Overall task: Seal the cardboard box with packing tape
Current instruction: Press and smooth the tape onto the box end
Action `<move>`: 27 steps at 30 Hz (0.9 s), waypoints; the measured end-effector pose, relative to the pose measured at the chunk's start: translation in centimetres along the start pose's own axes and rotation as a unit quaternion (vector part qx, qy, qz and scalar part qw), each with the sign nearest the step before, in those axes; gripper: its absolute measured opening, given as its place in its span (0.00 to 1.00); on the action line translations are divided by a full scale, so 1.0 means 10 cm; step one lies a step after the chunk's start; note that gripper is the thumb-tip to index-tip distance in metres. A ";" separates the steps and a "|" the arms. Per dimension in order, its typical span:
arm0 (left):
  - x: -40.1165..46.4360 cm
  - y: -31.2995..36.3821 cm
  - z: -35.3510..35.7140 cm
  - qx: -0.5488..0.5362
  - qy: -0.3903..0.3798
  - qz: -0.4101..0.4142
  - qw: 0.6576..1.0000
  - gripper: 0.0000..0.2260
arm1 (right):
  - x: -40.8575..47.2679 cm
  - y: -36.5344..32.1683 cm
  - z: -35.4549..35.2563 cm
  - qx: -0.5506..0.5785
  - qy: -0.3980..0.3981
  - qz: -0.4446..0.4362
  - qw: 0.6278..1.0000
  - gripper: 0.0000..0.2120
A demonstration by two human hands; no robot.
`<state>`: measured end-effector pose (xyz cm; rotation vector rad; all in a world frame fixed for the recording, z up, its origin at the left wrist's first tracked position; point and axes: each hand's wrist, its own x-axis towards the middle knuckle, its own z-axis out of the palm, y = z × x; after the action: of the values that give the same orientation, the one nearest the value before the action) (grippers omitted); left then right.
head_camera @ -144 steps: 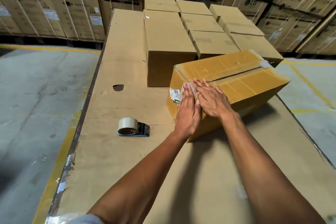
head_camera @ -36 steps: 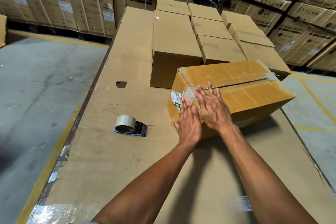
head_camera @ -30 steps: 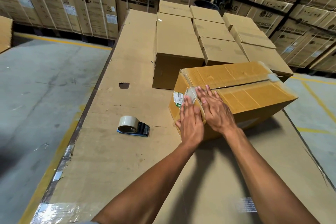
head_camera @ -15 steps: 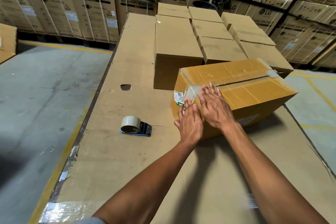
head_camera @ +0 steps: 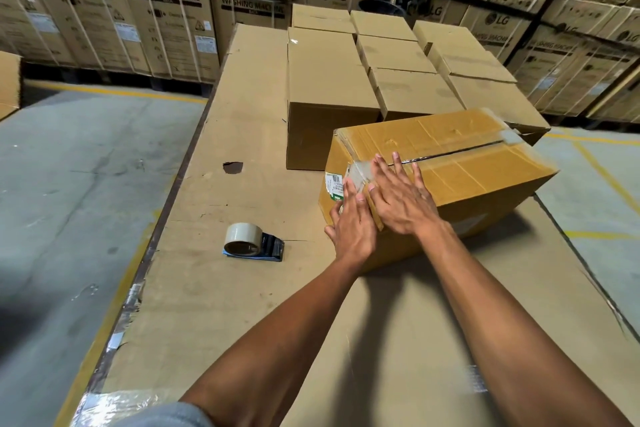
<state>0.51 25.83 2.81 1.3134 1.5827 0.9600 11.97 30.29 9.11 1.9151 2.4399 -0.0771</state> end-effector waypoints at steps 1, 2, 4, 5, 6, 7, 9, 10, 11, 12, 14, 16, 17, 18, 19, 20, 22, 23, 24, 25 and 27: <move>0.01 0.00 -0.02 0.007 -0.002 -0.003 1.000 0.29 | 0.00 -0.01 -0.01 0.001 0.002 0.006 1.000 0.35; 0.03 0.02 -0.04 0.012 0.000 -0.004 1.000 0.30 | 0.00 -0.02 -0.03 -0.001 0.008 0.004 1.000 0.34; 0.06 0.11 -0.09 0.006 0.023 0.015 1.000 0.32 | -0.01 -0.02 -0.07 -0.013 0.026 -0.029 0.999 0.32; 0.06 0.16 -0.10 -0.001 0.037 0.036 0.999 0.32 | -0.01 -0.02 -0.09 -0.020 0.029 -0.054 0.998 0.32; 0.08 0.19 -0.10 -0.006 0.044 0.058 0.997 0.31 | 0.00 -0.01 -0.10 -0.025 0.024 -0.075 0.997 0.31; 0.09 0.21 -0.10 -0.014 0.044 0.071 0.996 0.29 | 0.02 0.00 -0.11 -0.024 0.010 -0.087 0.996 0.31; 0.10 0.18 -0.09 -0.028 0.039 0.072 0.996 0.28 | 0.03 0.02 -0.11 -0.013 -0.013 -0.087 0.996 0.30; 0.11 0.16 -0.08 -0.030 0.039 0.069 0.996 0.27 | 0.04 0.02 -0.10 -0.008 -0.013 -0.083 0.996 0.30; 0.12 0.14 -0.08 -0.030 0.037 0.068 0.997 0.26 | 0.05 0.01 -0.09 -0.007 -0.009 -0.077 0.997 0.30; 0.14 0.12 -0.08 -0.031 0.032 0.067 0.997 0.26 | 0.05 0.00 -0.08 -0.006 -0.006 -0.071 0.997 0.30; 0.15 0.09 -0.06 -0.039 0.023 0.060 0.997 0.26 | 0.05 0.00 -0.07 0.001 -0.001 -0.061 0.998 0.31; 0.13 0.04 -0.03 -0.041 0.015 0.037 0.998 0.26 | 0.03 0.00 -0.05 0.008 0.002 -0.050 0.999 0.32; 0.11 0.00 -0.03 -0.036 0.011 0.023 0.999 0.26 | 0.03 0.00 -0.05 0.008 0.007 -0.045 0.999 0.33; 0.10 -0.04 -0.02 -0.028 0.007 0.011 1.000 0.26 | 0.02 -0.01 -0.04 0.007 0.011 -0.039 0.999 0.33; 0.09 -0.08 -0.03 -0.018 0.002 0.003 1.000 0.26 | 0.01 -0.01 -0.03 0.006 0.015 -0.029 0.999 0.34; 0.09 -0.09 -0.05 -0.011 -0.002 -0.003 1.000 0.26 | 0.00 -0.02 -0.03 0.007 0.020 -0.017 1.000 0.35; 0.10 -0.05 -0.09 -0.009 0.002 -0.006 1.000 0.27 | -0.02 -0.03 -0.03 0.011 0.033 0.004 0.999 0.36; 0.10 -0.01 -0.10 -0.013 0.010 0.002 1.000 0.27 | -0.04 -0.03 -0.03 0.015 0.044 0.002 0.999 0.35; 0.08 0.03 -0.09 -0.020 0.020 0.019 0.999 0.28 | -0.08 -0.03 -0.02 0.021 0.059 -0.010 0.998 0.34; 0.05 0.06 -0.08 -0.030 0.029 0.038 0.998 0.28 | -0.11 -0.03 -0.01 0.026 0.073 -0.030 0.997 0.32; 0.01 0.08 -0.03 -0.057 0.024 0.060 0.996 0.26 | -0.16 -0.02 -0.01 0.043 0.091 -0.054 0.993 0.30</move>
<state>0.49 26.00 3.63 1.3253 1.4755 1.1472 12.15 28.72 9.29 1.9010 2.6995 -0.0127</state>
